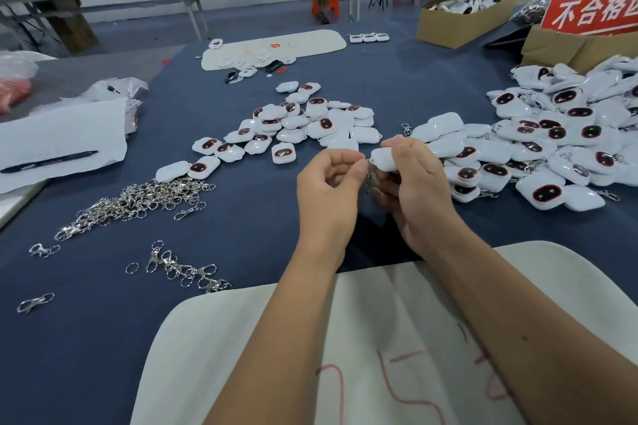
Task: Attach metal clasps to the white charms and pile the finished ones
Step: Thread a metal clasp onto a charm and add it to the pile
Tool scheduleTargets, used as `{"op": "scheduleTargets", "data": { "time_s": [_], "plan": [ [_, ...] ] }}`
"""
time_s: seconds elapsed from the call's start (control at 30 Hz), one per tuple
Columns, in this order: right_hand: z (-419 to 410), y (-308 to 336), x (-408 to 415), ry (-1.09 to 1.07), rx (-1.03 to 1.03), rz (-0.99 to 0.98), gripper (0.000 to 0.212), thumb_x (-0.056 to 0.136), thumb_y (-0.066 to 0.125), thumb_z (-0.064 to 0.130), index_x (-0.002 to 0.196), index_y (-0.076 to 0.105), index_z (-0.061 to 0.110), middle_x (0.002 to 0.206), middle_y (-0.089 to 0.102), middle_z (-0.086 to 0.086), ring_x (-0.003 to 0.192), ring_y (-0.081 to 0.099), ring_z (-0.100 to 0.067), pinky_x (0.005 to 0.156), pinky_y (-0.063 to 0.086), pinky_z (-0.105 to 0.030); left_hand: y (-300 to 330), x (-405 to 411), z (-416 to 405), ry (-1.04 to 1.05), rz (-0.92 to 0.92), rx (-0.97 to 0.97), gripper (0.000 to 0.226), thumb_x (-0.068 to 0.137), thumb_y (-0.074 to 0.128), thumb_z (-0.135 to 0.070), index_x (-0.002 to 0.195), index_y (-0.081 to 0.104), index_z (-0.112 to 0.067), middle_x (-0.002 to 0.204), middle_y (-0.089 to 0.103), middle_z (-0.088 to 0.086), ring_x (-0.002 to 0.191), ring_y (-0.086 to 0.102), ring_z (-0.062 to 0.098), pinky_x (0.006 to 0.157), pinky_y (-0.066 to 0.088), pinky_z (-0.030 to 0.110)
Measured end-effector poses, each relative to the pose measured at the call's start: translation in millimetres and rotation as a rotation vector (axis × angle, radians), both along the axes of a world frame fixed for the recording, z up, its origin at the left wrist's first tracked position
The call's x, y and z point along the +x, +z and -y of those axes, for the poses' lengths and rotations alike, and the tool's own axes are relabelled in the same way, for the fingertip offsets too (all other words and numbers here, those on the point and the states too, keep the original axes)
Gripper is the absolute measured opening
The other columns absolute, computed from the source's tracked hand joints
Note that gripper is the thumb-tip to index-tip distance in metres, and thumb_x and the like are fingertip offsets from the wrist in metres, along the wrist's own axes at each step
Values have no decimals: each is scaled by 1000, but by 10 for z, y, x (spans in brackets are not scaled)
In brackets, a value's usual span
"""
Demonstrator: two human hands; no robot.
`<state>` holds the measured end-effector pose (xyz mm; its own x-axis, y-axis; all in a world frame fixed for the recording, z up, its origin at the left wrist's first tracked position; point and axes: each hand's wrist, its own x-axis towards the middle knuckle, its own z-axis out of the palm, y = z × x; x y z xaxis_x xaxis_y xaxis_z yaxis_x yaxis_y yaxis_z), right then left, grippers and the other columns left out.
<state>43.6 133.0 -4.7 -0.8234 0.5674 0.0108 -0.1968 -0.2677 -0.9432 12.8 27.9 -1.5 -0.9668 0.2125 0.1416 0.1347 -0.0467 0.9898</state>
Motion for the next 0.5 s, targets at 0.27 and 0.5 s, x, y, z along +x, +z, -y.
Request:
{"op": "scheduleTargets", "data": {
  "time_s": [0.27,0.5],
  "plan": [
    [30,2,-6,19,7,-39,21,112,42,27,102,54,14,62,56,6,49,50,-6,44,40,-20,-4,-21,-13,-14,103,105,11,95,67,-3,89,72,-11,88,74,14,78,66,16,78,57,30],
    [15,-65,-39,-43,174,8,26,111,46,35,94,49,15,57,44,6,45,36,-9,44,34,-24,3,-5,67,43,-390,-355,17,93,61,-1,83,66,-13,76,66,-4,74,60,15,68,50,29]
  ]
}}
